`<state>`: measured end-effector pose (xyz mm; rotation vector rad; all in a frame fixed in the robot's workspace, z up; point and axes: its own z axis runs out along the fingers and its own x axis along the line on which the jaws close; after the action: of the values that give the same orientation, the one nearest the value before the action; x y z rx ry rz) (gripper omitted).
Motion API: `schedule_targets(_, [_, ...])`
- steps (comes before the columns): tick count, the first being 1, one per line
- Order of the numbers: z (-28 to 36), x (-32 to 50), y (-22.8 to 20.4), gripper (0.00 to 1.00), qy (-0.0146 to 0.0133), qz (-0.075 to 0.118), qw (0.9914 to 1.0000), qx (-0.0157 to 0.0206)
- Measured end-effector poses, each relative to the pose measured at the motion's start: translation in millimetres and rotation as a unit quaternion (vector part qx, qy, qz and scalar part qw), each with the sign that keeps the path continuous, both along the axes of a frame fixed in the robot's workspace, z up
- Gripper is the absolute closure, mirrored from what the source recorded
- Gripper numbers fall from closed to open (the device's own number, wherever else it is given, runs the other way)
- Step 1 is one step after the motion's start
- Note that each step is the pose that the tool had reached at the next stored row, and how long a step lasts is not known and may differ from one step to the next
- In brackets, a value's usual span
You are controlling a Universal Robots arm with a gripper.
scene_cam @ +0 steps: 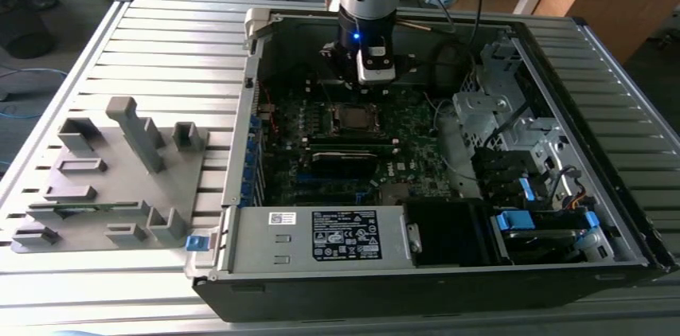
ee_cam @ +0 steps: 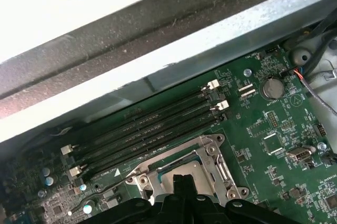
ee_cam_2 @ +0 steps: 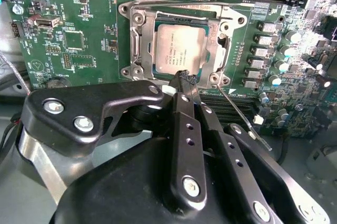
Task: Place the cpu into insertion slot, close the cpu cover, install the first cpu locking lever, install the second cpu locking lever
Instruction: 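Close the cpu cover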
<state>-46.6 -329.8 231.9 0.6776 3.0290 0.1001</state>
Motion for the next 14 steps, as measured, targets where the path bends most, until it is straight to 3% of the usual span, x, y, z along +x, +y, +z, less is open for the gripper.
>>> schedule_targets(4, [0.0,0.0,0.0,0.89,0.0,0.002,1.0,0.0])
schedule_targets(7, [-0.1,0.0,0.0,0.89,0.0,0.026,0.99966,0.0])
schedule_targets(10, [-0.1,0.0,0.0,0.89,0.0,0.051,0.99867,0.0])
schedule_targets(14, [-0.1,0.0,0.0,0.89,0.0,0.054,0.99853,0.0])
